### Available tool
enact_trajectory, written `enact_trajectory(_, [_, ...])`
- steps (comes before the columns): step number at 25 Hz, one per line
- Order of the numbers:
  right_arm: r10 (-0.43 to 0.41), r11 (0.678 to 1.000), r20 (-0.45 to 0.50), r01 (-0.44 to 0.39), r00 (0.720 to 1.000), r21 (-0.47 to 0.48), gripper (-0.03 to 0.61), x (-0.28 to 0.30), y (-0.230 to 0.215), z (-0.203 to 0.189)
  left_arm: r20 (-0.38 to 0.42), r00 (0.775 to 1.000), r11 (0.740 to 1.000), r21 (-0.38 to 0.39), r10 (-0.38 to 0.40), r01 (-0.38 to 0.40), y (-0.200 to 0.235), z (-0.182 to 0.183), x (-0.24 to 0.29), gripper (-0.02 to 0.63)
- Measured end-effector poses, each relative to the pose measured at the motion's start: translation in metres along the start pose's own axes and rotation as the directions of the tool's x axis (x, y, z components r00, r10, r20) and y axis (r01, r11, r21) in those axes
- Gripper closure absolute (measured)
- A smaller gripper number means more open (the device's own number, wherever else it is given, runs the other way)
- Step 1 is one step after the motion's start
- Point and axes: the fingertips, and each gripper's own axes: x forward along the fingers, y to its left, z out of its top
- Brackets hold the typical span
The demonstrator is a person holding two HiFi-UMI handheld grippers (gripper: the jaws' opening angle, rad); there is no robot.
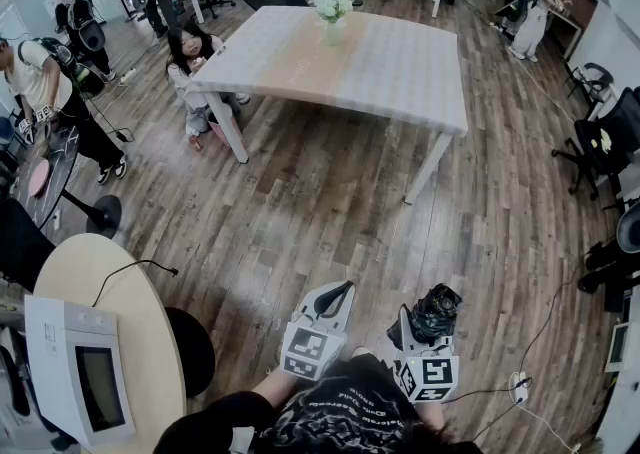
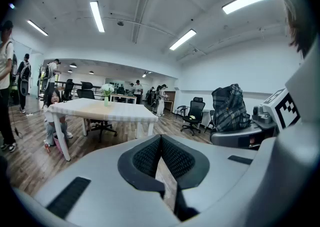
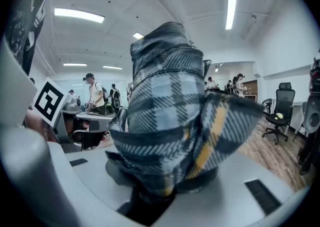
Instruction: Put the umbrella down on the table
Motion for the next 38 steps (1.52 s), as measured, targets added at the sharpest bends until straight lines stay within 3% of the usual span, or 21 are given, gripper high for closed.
enact_trajectory(10, [0.018, 0.999, -0.008, -0.018, 1.000, -0.040, 0.433, 0.000, -0.001, 0.001, 0.007, 1.000, 1.000, 0.014, -0.002, 0.002, -0.011, 0.006, 0.000, 0.594])
enact_trajectory(18, [0.011, 1.000, 0.012, -0.011, 1.000, 0.028, 0.426, 0.002, 0.001, 0.003, 0.014, 1.000, 1.000, 0.012, -0.021, 0.021, -0.003, 0.004, -0.006, 0.594])
enact_trajectory(29, [-0.048, 0.998, 0.046, 0.045, 0.998, 0.053, 0.426, 0.024, 0.038, 0.003, 0.013, 0.998, 0.997, 0.025, -0.068, 0.068, 0.042, -0.007, -0.029, 0.594])
enact_trajectory(38, [-0.062, 0.996, 0.041, 0.059, 0.997, 0.059, 0.425, 0.052, 0.039, 0.004, 0.002, 1.000, 0.999, 0.019, -0.030, 0.030, 0.078, -0.010, -0.029, 0.594])
